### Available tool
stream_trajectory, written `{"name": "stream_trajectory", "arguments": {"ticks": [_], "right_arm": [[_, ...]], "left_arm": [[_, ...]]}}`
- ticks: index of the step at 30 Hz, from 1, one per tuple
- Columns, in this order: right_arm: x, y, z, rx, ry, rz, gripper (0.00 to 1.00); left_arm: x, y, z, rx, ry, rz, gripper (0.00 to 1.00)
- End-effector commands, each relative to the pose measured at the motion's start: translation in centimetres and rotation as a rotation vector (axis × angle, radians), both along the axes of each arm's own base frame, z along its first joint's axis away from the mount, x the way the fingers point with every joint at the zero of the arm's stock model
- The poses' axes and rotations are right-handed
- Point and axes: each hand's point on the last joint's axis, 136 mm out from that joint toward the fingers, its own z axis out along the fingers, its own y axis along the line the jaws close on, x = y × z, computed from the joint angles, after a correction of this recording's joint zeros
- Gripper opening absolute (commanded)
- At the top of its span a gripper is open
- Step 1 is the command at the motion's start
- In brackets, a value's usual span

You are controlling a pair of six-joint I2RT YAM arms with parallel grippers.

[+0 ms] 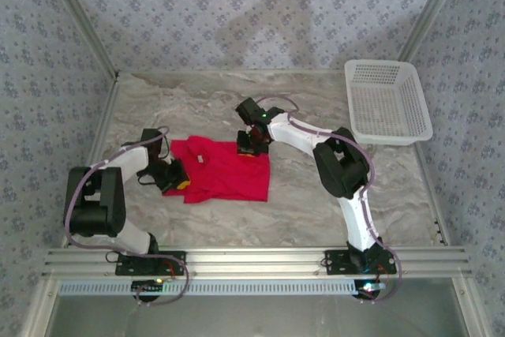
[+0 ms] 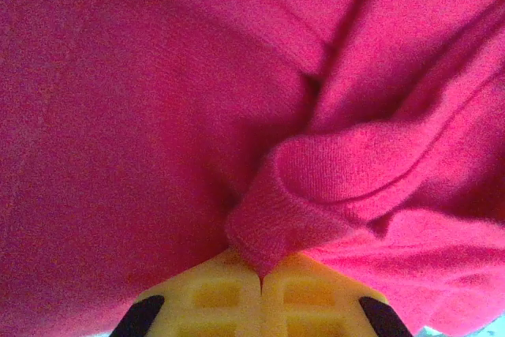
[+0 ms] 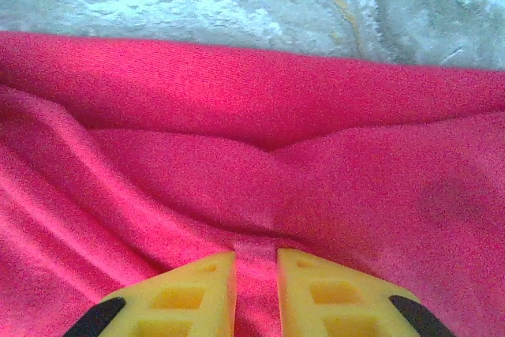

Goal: Fold the inside-out t-shirt

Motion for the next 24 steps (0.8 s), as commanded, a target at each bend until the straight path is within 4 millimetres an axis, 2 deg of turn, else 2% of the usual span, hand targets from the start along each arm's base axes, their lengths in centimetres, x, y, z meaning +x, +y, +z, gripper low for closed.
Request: {"name": "stream_trajectory", "arguments": {"ticks": [1, 3, 5, 8, 10, 12, 14, 16, 18, 19, 20, 22, 24], "right_arm": [[-1.0, -2.5, -3.8, -0.13, 0.063, -0.036, 0.23], [-1.3, -5.5, -5.6, -0.222, 0.094, -0.1, 0.23], [-1.8, -8.9, -6.3, -0.29, 0.119, -0.173, 0.22], [-2.6, -13.0, -5.0, -0.348, 0.076, -0.246, 0.22], [-4.2, -14.0, -4.0, -0.336, 0.066, -0.262, 0.21], [-6.6, -13.9, -3.2, -0.299, 0.078, -0.253, 0.21], [-9.3, -12.2, -2.1, -0.254, 0.082, -0.208, 0.21], [-10.8, -10.0, -0.4, -0.218, 0.052, -0.146, 0.22], [-11.2, -8.2, 1.2, -0.194, 0.019, -0.095, 0.24], [-10.5, -7.2, 2.7, -0.169, -0.01, -0.073, 0.27], [-9.8, -6.7, 3.5, -0.159, -0.038, -0.036, 0.3], [-7.7, -6.0, 4.3, -0.125, -0.078, 0.0, 0.37], [-5.2, -4.2, 4.9, -0.032, -0.116, 0.079, 0.46]], "left_arm": [[3.5, 0.4, 4.2, 0.029, -0.141, 0.022, 0.0], [4.5, 0.8, 5.3, 0.051, -0.177, 0.038, 0.0], [5.4, 1.0, 5.8, 0.064, -0.191, 0.043, 0.0], [6.4, 1.7, 5.4, 0.107, -0.189, 0.042, 0.0], [6.9, 2.2, 4.5, 0.13, -0.166, 0.041, 0.0], [7.5, 2.3, 3.3, 0.136, -0.135, 0.026, 0.0], [8.5, 1.6, 2.2, 0.111, -0.109, 0.0, 0.0], [9.4, 0.6, 1.6, 0.095, -0.098, -0.036, 0.0], [10.3, -0.2, 1.6, 0.094, -0.097, -0.072, 0.02], [10.7, -0.6, 1.7, 0.098, -0.097, -0.087, 0.06], [11.2, -0.8, 1.9, 0.101, -0.106, -0.097, 0.13], [12.0, -1.0, 2.4, 0.103, -0.119, -0.104, 0.23], [12.6, -1.0, 3.0, 0.109, -0.136, -0.1, 0.26]]}}
